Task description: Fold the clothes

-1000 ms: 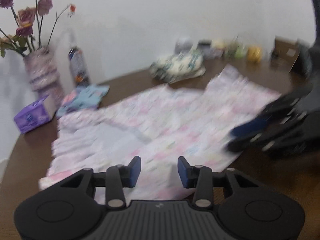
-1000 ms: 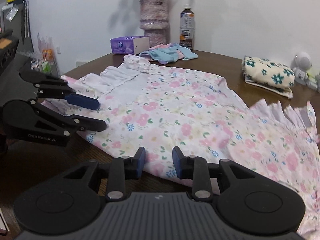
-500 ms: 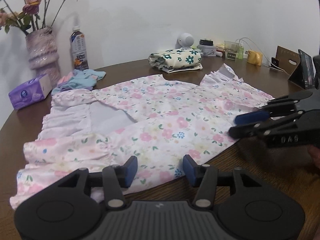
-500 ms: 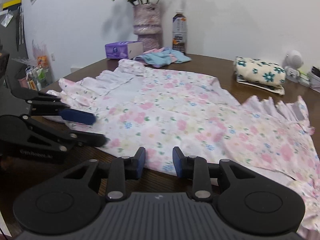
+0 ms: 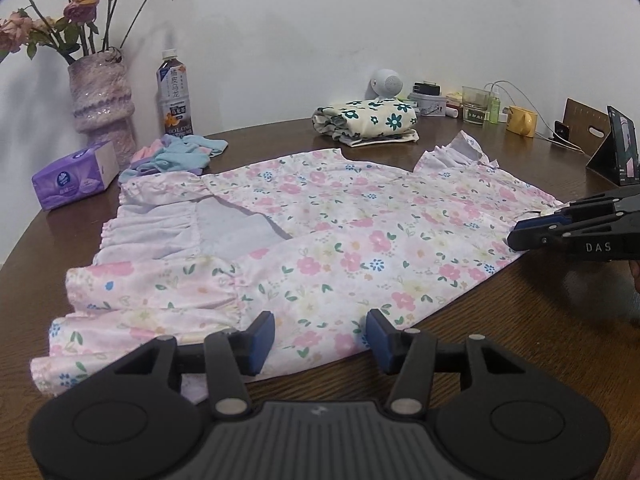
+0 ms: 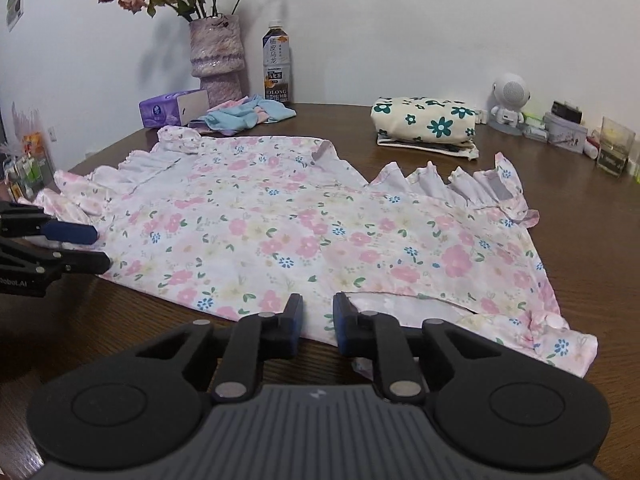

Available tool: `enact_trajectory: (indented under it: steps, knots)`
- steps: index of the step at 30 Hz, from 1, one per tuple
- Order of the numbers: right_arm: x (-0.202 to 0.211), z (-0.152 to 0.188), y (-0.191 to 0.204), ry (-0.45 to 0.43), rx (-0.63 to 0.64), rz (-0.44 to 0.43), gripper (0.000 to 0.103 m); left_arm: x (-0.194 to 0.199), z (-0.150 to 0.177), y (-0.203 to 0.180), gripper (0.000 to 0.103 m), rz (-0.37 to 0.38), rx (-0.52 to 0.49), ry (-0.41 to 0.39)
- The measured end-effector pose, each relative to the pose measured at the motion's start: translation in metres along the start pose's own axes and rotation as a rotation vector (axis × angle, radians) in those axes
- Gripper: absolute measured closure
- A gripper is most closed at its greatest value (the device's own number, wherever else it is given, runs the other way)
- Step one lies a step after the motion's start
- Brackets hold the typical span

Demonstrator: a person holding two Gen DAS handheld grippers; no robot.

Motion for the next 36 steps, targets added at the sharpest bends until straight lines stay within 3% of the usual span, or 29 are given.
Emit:
enact_trajectory:
  steps: [5, 7, 10, 15, 20, 23, 31, 36]
  knots:
    - [0.008, -0.007, 0.012, -0.046, -0.011, -0.053, 0.085, 0.001, 0.000, -0.001, 0.053, -0.002, -0.003, -0.001]
    - [0.010, -0.013, 0.026, -0.066, 0.026, -0.090, 0.079, 0.001, 0.000, -0.001, 0.053, -0.003, -0.003, -0.001]
    - [0.000, -0.017, 0.047, -0.049, 0.087, -0.129, 0.078, 0.001, 0.000, -0.001, 0.053, -0.004, -0.003, -0.002]
    - [-0.018, -0.015, 0.053, 0.005, 0.092, -0.117, 0.076, 0.001, 0.000, 0.000, 0.053, -0.007, 0.005, -0.004]
    - [-0.018, -0.013, 0.049, 0.004, 0.083, -0.114, 0.075, 0.009, 0.005, 0.010, 0.063, -0.034, 0.044, -0.014]
    - [-0.018, -0.012, 0.046, 0.003, 0.077, -0.112, 0.075, 0.018, 0.009, 0.017, 0.071, -0.065, 0.054, -0.020]
    - [-0.019, -0.013, 0.046, 0.003, 0.077, -0.111, 0.075, 0.040, 0.026, 0.062, 0.070, -0.167, 0.193, -0.012]
    - [-0.019, -0.013, 0.046, 0.002, 0.077, -0.110, 0.075, 0.048, 0.031, 0.077, 0.070, -0.235, 0.219, 0.001]
Point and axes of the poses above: each gripper's, at about its wrist camera, not at the fingertips, and x roughly against the way its jaws point, y to its left, z to its underside, the point moved 1 cm from there along -x, roughly the way its jaws point
